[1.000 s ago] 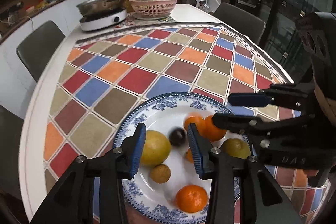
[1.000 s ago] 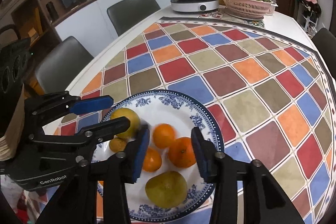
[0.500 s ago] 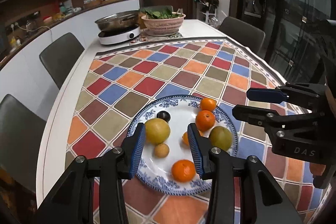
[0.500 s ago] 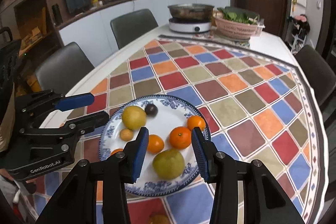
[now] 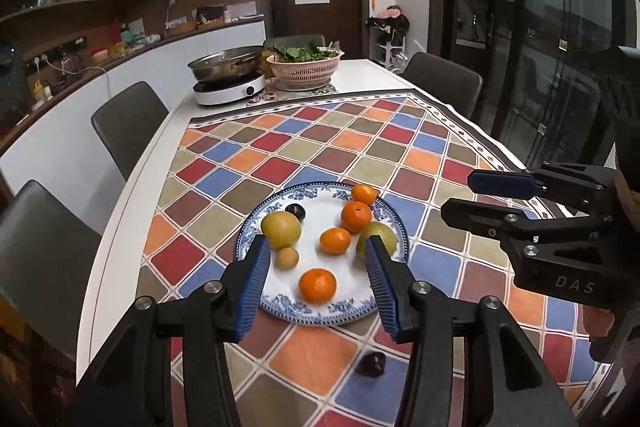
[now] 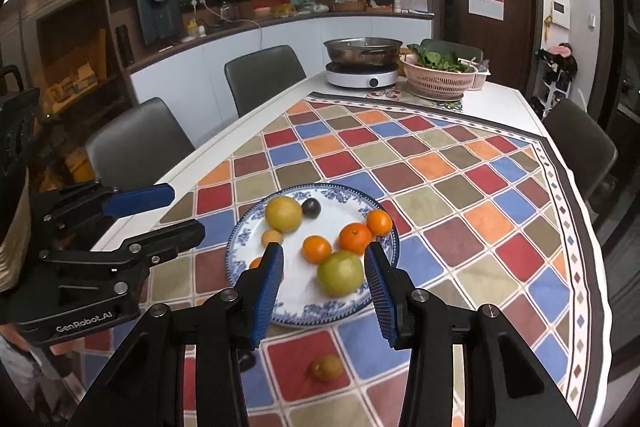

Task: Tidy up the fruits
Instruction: 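Withdraw both open tools from the plate toward the last fruits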

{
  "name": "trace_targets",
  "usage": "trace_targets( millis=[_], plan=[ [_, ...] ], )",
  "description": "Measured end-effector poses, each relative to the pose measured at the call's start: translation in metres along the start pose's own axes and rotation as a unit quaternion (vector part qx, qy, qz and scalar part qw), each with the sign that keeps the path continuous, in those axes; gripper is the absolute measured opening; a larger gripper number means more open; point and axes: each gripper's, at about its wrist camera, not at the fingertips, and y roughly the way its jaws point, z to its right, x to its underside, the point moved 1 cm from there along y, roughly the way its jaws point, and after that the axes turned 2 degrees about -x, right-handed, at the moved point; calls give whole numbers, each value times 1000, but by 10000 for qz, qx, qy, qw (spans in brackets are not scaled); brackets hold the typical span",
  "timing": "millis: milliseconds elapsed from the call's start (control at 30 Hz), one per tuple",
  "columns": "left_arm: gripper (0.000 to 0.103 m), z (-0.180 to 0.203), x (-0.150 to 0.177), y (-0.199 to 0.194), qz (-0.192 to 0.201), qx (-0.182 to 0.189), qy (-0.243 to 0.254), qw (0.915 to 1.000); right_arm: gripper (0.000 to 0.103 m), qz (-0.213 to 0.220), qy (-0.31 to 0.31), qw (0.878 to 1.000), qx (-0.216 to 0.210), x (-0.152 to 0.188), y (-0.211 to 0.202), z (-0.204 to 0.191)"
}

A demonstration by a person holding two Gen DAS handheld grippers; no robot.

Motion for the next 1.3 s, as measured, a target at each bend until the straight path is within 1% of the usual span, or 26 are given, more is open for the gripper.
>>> trace_targets(
  millis=[133, 367, 467, 633, 967, 1300],
  plan=[
    [49, 5, 8, -12, 33, 28, -47, 10000, 43, 95, -95, 9998, 143, 10, -15, -5],
    [50, 14, 22, -26, 39, 55, -70, 10000, 43, 112, -49, 9998, 149, 29, -32, -10],
    [51, 18, 31, -28, -23, 56, -96, 9999, 43, 101, -69, 9998, 162, 35, -34, -10],
    [51, 22, 48, -23, -222, 85, -142, 9996, 43, 12, -107, 9998, 161, 53, -36, -13],
    [51, 32, 79, -6, -545, 171, -127, 9983, 43, -401, -158, 9988, 233, 88, -22, -11],
    [51, 35, 102, 23, -941, 267, -158, 9951, 43, -689, -206, 9970, 288, 109, -3, -8]
  ],
)
